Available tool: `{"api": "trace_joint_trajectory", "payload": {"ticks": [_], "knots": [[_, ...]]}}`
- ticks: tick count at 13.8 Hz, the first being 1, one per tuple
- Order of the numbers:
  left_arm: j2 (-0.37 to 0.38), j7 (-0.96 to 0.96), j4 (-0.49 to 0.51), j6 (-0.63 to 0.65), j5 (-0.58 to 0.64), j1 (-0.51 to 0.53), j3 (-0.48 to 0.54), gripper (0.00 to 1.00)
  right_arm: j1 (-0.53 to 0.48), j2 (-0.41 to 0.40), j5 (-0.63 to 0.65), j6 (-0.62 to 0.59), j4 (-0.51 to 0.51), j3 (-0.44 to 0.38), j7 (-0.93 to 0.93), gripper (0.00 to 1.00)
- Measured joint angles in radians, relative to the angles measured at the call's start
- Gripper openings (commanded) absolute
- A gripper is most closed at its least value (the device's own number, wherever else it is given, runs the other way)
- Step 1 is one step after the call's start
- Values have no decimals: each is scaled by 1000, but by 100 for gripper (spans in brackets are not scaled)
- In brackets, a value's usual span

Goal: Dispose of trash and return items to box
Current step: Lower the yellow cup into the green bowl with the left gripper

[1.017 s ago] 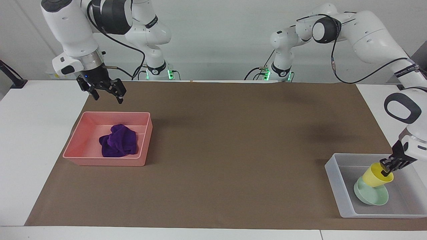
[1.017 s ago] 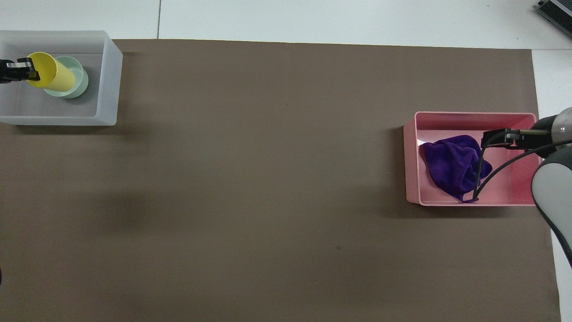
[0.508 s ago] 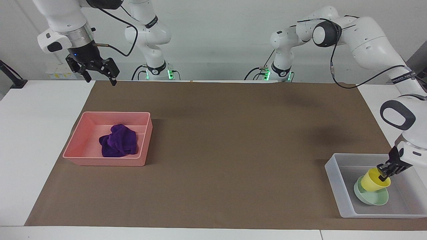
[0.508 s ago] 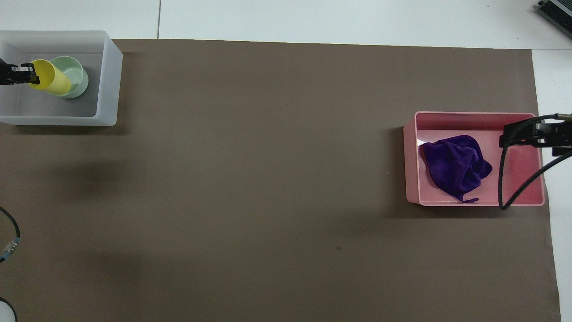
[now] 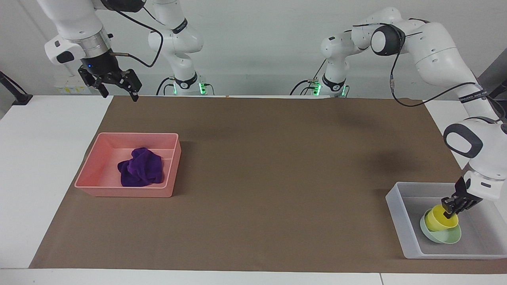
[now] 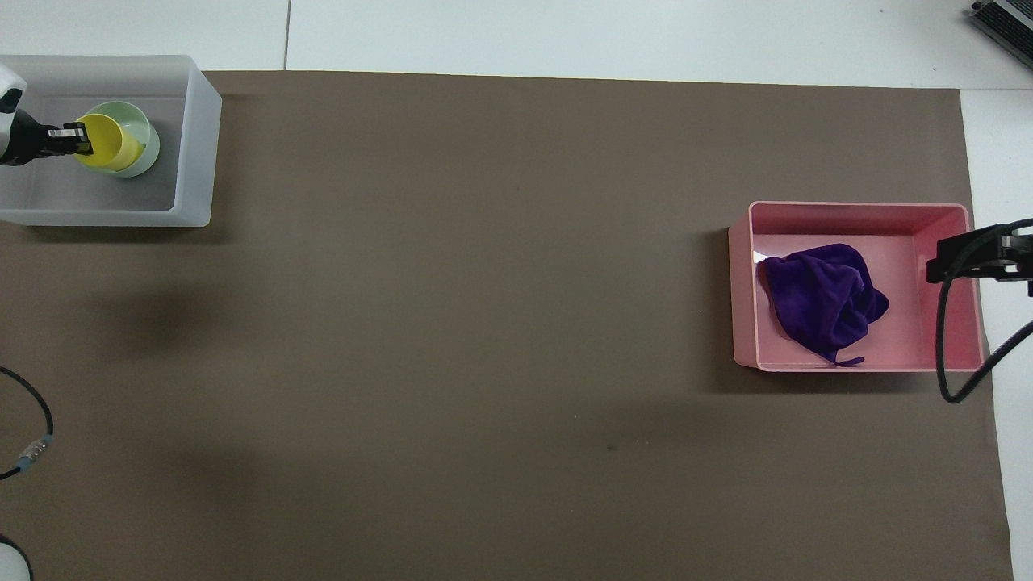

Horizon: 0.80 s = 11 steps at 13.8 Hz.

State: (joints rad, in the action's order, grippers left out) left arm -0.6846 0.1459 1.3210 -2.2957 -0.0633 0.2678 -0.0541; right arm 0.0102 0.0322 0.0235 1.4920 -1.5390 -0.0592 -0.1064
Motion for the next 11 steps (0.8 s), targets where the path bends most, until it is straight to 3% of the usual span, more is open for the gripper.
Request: {"api": "trace_joint_trajectory", "payload": {"ticks": [2,5,7,11], "knots": [[5,1,-4,15,0,0,0,99,0,1,0,0,-8,0,0,100],[66,13,-6,62,0,-6,-10,100,1,1,-1,3,-18,1,0,100],[161,29,36,110,0,-40,-14,100,3,6,-1,3,-28,2,0,100],[397,29,230,182,0,-136,-15,100,6,16,-1,3,-43,1,0,100]]}}
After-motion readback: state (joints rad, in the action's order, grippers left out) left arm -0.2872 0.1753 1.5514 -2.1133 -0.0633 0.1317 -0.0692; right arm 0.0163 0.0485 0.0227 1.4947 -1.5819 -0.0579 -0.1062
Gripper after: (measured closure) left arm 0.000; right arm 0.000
